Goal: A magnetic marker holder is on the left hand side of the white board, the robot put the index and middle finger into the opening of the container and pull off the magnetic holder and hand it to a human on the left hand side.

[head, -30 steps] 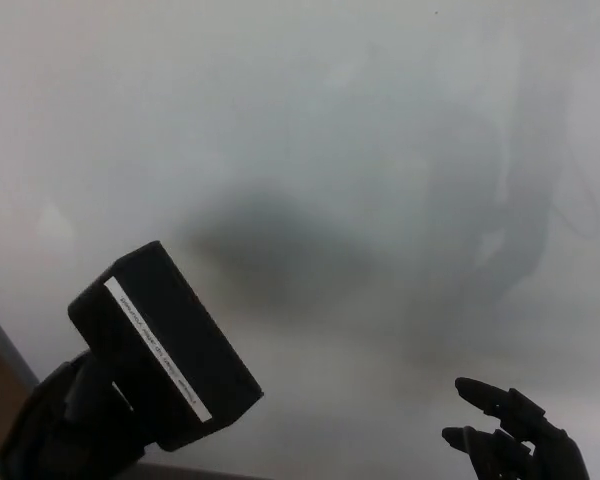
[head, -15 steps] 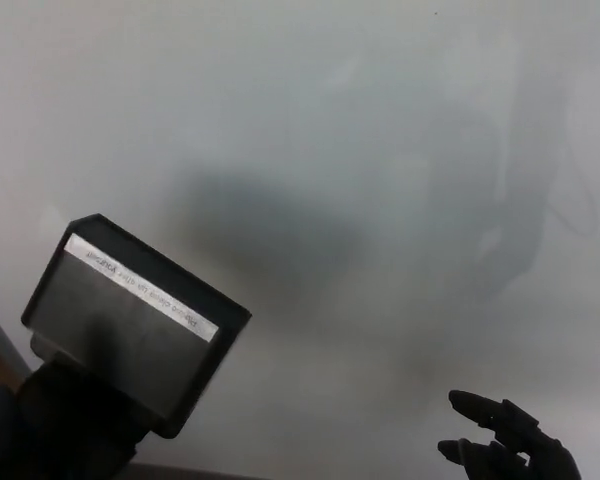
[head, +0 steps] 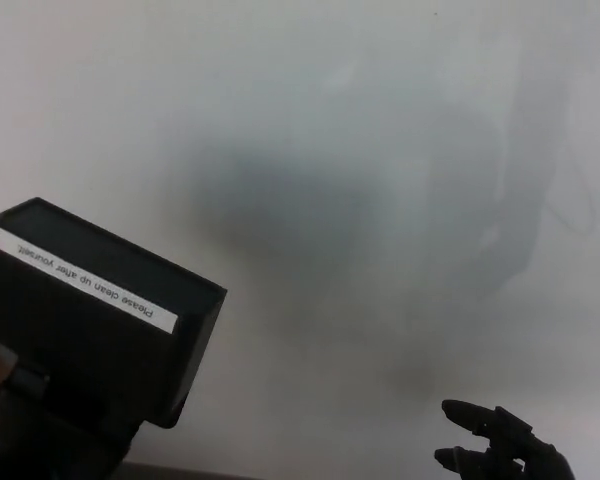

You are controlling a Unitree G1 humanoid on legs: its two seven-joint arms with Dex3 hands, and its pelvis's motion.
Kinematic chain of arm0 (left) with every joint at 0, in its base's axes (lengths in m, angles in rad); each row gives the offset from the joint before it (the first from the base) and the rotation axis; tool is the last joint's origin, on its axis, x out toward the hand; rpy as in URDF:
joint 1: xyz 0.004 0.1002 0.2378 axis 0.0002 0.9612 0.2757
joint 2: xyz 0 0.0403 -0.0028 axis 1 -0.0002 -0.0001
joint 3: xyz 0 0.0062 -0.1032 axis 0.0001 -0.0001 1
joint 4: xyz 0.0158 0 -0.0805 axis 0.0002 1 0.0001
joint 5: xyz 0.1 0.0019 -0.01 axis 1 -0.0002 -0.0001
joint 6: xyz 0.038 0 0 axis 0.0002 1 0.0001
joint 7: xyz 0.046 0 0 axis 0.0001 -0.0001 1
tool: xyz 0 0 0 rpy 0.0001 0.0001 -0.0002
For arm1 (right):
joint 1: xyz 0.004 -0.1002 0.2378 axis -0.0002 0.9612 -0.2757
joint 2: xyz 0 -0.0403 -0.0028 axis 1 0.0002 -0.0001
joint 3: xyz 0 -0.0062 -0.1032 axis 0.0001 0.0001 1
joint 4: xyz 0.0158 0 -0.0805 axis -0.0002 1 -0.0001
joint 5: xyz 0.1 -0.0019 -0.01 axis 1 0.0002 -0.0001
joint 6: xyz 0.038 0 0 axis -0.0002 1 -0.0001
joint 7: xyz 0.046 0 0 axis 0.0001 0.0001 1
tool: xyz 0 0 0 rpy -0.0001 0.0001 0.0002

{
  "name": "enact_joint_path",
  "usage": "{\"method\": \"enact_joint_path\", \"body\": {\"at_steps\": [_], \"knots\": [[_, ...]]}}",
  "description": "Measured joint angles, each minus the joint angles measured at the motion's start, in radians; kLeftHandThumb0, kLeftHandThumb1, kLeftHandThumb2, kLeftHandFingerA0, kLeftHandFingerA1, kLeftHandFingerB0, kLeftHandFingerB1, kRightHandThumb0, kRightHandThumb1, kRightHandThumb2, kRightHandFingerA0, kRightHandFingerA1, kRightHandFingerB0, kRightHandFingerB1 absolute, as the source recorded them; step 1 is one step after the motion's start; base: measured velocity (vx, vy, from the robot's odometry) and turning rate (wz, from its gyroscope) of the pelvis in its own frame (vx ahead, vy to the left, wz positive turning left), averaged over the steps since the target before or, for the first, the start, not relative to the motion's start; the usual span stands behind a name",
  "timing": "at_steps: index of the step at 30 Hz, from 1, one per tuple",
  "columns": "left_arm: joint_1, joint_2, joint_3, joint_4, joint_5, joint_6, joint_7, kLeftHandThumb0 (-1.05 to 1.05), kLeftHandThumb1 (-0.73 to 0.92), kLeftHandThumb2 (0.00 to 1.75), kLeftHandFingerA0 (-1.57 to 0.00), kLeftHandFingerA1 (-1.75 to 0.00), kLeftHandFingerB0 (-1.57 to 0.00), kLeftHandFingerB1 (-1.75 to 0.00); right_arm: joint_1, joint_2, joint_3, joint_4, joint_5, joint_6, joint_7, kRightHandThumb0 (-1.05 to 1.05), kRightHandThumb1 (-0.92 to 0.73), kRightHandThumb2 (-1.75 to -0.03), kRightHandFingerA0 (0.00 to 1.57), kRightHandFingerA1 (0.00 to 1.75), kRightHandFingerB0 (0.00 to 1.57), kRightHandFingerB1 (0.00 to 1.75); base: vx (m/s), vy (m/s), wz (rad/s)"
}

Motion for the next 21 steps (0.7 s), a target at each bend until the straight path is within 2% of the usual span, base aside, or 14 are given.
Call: {"method": "enact_joint_path", "body": {"at_steps": [15,16,17,18,21], "knots": [[0.017,0.017,-0.019,-0.035,-0.196,0.022,-0.035,-1.04,0.42,0.89,-0.57,-0.45,-0.45,-0.46,0.002,-0.01,-0.001,0.009,-0.015,0.002,-0.018,-0.58,-0.74,-0.62,0.77,0.49,0.63,0.45,0.0,0.0,0.0],[0.018,0.026,-0.024,-0.035,-0.216,0.022,-0.035,-1.02,0.41,0.88,-0.65,-0.46,-0.47,-0.45,0.002,-0.013,-0.001,0.009,-0.018,0.004,-0.021,-0.58,-0.75,-0.63,0.78,0.48,0.63,0.44,0.0,0.0,0.0],[0.019,0.031,-0.026,-0.036,-0.226,0.022,-0.035,-1.02,0.41,0.88,-0.65,-0.46,-0.47,-0.45,0.002,-0.014,-0.001,0.009,-0.019,0.004,-0.023,-0.58,-0.75,-0.63,0.78,0.48,0.63,0.44,0.0,0.0,0.0],[0.017,0.039,-0.031,-0.034,-0.242,0.022,-0.039,-1.04,0.42,0.88,-0.58,-0.45,-0.45,-0.44,0.002,-0.017,-0.001,0.009,-0.02,0.006,-0.026,-0.58,-0.75,-0.63,0.78,0.48,0.63,0.44,0.0,0.0,0.0],[0.006,0.064,-0.041,-0.02,-0.292,0.023,-0.056,-1.04,0.42,0.88,-0.58,-0.45,-0.45,-0.44,0.001,-0.024,0.0,0.009,-0.024,0.011,-0.034,-0.58,-0.75,-0.63,0.78,0.48,0.63,0.44,0.0,0.0,0.0]]}}
